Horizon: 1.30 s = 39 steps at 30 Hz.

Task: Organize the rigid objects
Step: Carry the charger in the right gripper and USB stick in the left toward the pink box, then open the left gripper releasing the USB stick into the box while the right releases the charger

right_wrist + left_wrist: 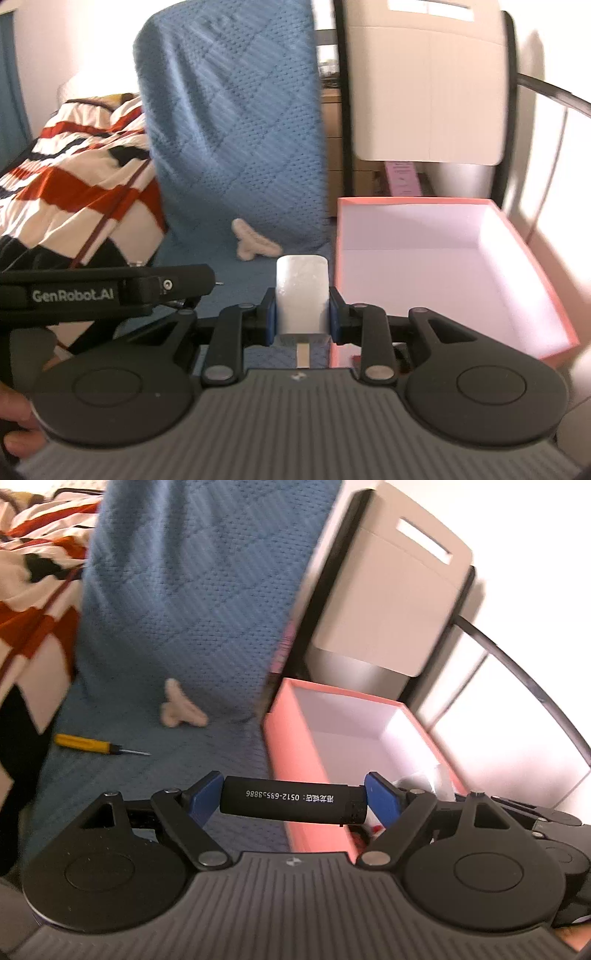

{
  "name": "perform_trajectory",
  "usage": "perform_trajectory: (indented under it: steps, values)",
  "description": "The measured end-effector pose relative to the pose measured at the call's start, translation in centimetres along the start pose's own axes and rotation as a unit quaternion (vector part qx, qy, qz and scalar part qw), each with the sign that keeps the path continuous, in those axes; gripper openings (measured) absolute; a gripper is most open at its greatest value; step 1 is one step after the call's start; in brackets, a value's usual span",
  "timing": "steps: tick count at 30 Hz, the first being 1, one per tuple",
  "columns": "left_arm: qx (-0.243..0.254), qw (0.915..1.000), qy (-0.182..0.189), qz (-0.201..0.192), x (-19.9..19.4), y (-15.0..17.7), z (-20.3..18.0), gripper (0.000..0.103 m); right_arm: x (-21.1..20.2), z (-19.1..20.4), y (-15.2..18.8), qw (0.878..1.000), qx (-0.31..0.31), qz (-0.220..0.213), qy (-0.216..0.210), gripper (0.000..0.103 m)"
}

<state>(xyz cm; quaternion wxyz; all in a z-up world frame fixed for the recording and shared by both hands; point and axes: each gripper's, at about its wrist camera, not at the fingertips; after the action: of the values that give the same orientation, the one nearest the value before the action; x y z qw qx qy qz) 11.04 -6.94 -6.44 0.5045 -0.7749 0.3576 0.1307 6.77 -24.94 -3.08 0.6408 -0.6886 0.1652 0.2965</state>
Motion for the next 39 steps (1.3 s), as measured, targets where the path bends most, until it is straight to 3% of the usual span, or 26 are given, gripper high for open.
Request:
perform_trajectory:
  steps: [8,18,25,39]
  values:
    - [0.025,0.9991,0.029,0.020,2.2,0.7,-4.9,0.086,-1.9,-4.6,1.4,0.999,0.030,-0.004,0.038,0.030]
    - [0.032,0.9974,0.035,0.055,6.3,1.0,-8.0,0.086,-0.9,-9.3,3.2,0.996,0.070,0.013,0.055,0.030]
    - [0.027,0.9939,0.036,0.101,11.3,0.8,-8.9,0.086,1.9,-12.1,3.2,0.995,0.081,0.038,0.055,0.030]
    - [0.031,0.9879,0.004,0.152,19.1,0.2,-9.1,0.087,8.2,-16.4,3.7,0.989,0.076,0.111,0.064,0.030]
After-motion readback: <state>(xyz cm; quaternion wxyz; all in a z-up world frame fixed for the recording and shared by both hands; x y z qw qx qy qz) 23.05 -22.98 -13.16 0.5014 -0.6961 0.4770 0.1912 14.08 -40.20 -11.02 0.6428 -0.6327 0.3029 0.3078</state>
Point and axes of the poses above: each gripper's, at about its wrist camera, not at the fingertips, and x roughly the way its jaws point, z to its left, y to its underside, and after that the axes turned 7 degrees about -x, right-handed
